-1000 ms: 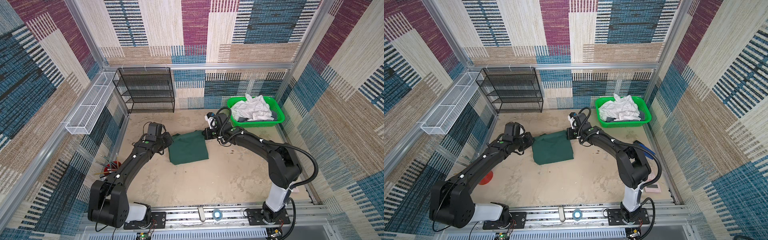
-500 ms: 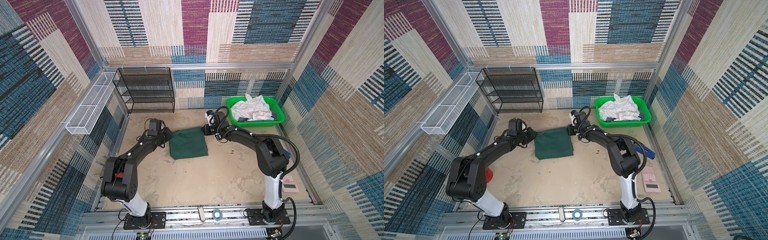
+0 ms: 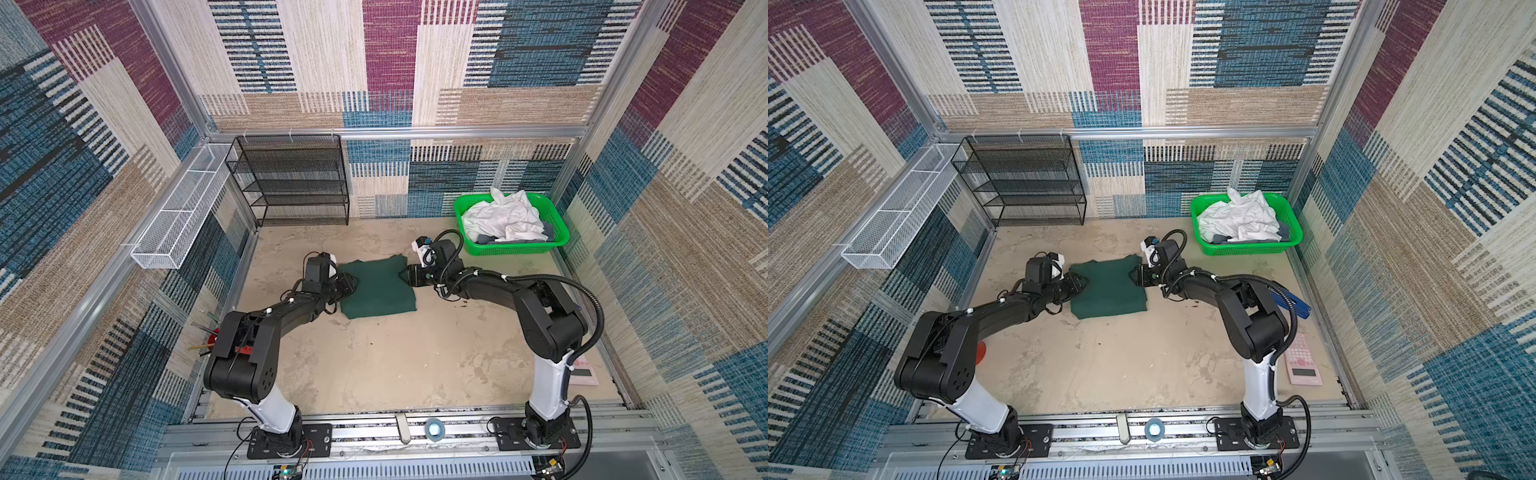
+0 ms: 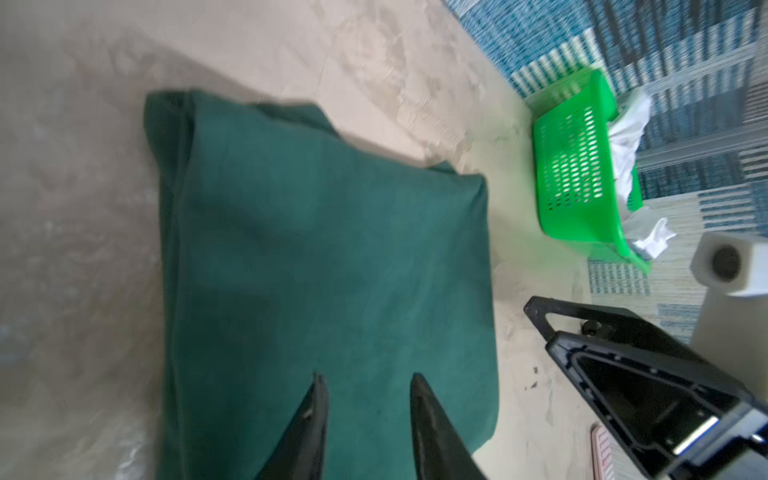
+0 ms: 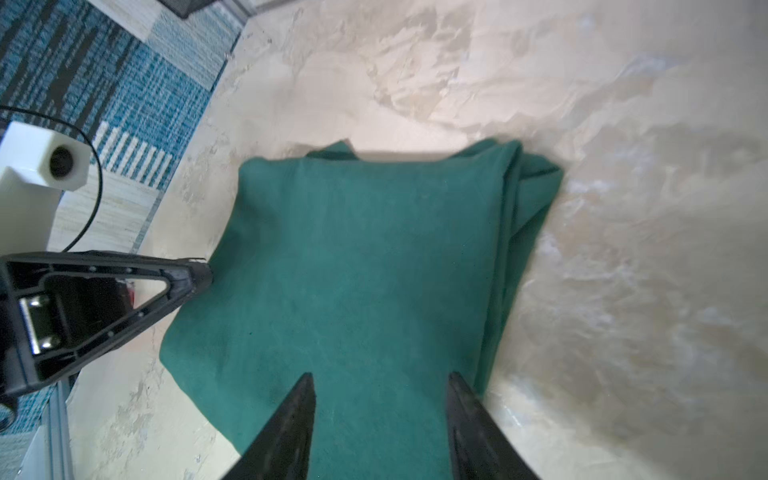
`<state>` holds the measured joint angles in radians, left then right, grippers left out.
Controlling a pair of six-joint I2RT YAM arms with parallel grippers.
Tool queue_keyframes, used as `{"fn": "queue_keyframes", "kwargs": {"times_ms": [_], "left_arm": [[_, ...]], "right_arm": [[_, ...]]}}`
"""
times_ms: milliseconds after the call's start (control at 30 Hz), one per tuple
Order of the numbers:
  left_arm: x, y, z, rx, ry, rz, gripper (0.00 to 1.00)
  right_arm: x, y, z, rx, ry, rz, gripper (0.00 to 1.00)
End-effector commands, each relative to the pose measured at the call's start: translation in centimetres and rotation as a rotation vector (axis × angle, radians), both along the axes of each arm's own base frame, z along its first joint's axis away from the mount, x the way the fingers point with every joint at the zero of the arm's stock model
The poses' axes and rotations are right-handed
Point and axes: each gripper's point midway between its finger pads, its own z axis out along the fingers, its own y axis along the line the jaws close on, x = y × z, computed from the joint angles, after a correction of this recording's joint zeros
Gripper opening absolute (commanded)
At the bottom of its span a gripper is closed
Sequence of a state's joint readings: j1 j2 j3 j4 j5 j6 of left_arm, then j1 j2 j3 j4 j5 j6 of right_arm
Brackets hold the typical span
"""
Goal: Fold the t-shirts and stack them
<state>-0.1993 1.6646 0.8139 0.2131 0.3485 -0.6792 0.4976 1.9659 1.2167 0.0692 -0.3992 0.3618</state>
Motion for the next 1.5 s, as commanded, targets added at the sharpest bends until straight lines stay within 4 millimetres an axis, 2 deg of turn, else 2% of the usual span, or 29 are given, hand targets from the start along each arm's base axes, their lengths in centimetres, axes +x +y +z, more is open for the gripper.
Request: {"fn": "queue_keyframes", "kwargs": {"times_ms": [0,100,200,367,467,567,633,733,800,867,1000,1133,1233,1467], "left_arm": [[-0.9,-0.5,-1.7,-0.011,0.044,-0.013,0.33],[-2.4,-0.5,-3.4,0.011,0.105,-0.019,0.32],[-4.2,-0.8,-4.5,0.013,0.148,-0.036,0.32],[-8.8,-0.9,-5.8,0.031,0.216,-0.055,0.31],[-11.9,-1.1,-5.8,0.053,0.247,-0.084,0.31],[-14.1,-1.8,-3.7,0.053,0.219,-0.141,0.31],[-14.5,-1.6,-1.4,0.073,0.161,-0.148,0.32],[-13.4,0.2,2.0,0.165,0.05,-0.085,0.34],[-12.2,1.5,3.3,0.243,0.012,-0.044,0.41],[-10.7,2.0,3.9,0.295,0.01,-0.046,0.42],[-7.2,1.6,3.3,0.333,0.033,-0.065,0.42],[-4.6,0.5,1.3,0.339,0.093,-0.104,0.42],[-3.6,-0.4,0.1,0.317,0.11,-0.122,0.41],[-3.3,-0.8,-1.6,0.303,0.137,-0.131,0.37]], "right_arm": [[-1.1,0.7,-1.2,0.026,0.066,0.017,0.51],[-2.5,0.3,-2.8,-0.021,0.12,0.001,0.5],[-4.7,-0.7,-4.2,-0.059,0.17,-0.016,0.48],[-10.3,-2.6,-6.2,-0.108,0.264,-0.018,0.47],[-14.3,-3.4,-6.8,-0.136,0.323,-0.001,0.45],[-16.9,-4.5,-5.9,-0.135,0.341,-0.015,0.45],[-16.6,-5.3,-4.0,-0.128,0.289,-0.056,0.48],[-14.2,-5.5,-1.0,-0.157,0.181,-0.097,0.52],[-12.3,-5.2,0.1,-0.181,0.134,-0.103,0.52],[-10.3,-4.9,0.4,-0.206,0.096,-0.118,0.52],[-6.9,-5.0,0.1,-0.243,0.041,-0.164,0.52],[-4.8,-5.8,-1.6,-0.268,0.04,-0.199,0.52],[-4.2,-5.6,-2.1,-0.247,0.036,-0.19,0.52],[-3.8,-4.6,-2.6,-0.229,0.033,-0.148,0.49]]}}
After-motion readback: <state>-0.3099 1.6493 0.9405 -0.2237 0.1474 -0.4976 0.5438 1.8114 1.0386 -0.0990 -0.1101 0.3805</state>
